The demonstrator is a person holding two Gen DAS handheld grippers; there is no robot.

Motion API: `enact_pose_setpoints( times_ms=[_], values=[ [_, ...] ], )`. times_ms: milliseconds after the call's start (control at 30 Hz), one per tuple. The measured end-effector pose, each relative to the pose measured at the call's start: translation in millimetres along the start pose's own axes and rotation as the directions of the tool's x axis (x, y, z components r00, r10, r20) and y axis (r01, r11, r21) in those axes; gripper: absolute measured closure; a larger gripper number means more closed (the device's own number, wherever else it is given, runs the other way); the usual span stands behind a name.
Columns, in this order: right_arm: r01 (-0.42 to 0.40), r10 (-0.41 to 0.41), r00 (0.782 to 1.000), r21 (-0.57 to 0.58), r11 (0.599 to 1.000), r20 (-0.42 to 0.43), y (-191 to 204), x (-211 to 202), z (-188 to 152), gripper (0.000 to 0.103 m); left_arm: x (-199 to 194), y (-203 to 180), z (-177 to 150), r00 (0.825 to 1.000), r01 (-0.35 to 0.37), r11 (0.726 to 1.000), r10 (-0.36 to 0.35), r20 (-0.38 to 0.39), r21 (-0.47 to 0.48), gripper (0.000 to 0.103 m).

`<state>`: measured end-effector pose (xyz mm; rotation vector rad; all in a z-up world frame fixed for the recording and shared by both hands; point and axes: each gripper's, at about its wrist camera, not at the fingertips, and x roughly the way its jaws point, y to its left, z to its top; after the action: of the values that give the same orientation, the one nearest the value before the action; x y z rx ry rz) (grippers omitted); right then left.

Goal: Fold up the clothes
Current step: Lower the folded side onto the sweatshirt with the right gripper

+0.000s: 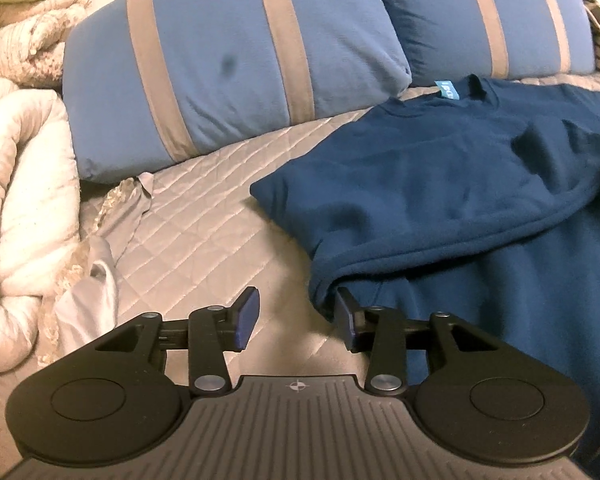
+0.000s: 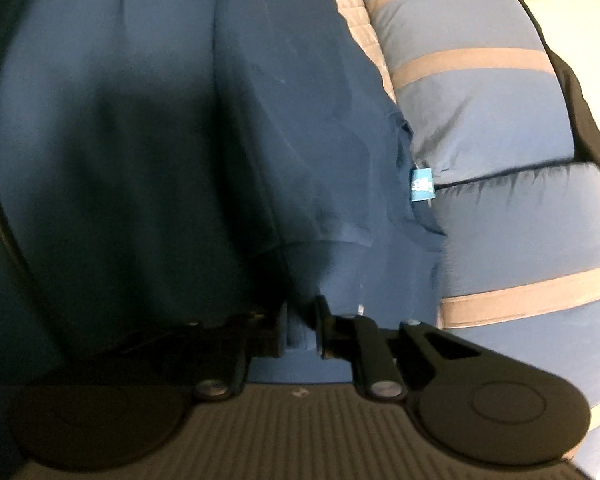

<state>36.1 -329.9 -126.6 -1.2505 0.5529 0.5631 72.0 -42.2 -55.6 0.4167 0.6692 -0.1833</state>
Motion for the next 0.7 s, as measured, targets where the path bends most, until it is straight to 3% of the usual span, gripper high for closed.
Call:
enact_pose_setpoints(
  times_ms=[133, 300, 467, 600, 633, 700],
  values=[
    [0.031, -0.030, 0.999, 0.007, 1.000, -0.036, -14, -11, 0, 0.092, 1, -2, 1, 1.000, -0.006, 1.000, 0.006, 0.001, 0.012, 0.062],
    [0.010, -0.008, 0.996, 0.030, 0.999, -0.091, -28, -34, -7, 0.092, 1, -4, 1, 1.000, -0.009, 0.999, 0.009, 0.005, 0.037, 0.059],
    [-0.125, 0.137, 0.983, 0.100, 0.987, -0.124, -21, -51, -14, 0.092, 1, -8, 0, 1.000, -0.023, 0.998, 0.023, 0.000, 0.063, 0.053],
    [-0.152, 0.171, 0.981, 0.176, 0.973, -0.094, -21, -57, -20, 0.092, -3, -7, -1, 0.998, -0.053, 0.996, 0.054, -0.012, 0.078, 0.051],
    [-0.159, 0.179, 0.980, 0.194, 0.968, -0.086, -21, -58, -22, 0.090, -6, -6, -1, 0.998, -0.067, 0.994, 0.068, -0.013, 0.083, 0.051],
    [-0.173, 0.194, 0.978, 0.231, 0.957, -0.070, -21, -61, -25, 0.065, -13, -2, -2, 0.996, -0.085, 0.993, 0.086, -0.009, 0.087, 0.051]
  ],
)
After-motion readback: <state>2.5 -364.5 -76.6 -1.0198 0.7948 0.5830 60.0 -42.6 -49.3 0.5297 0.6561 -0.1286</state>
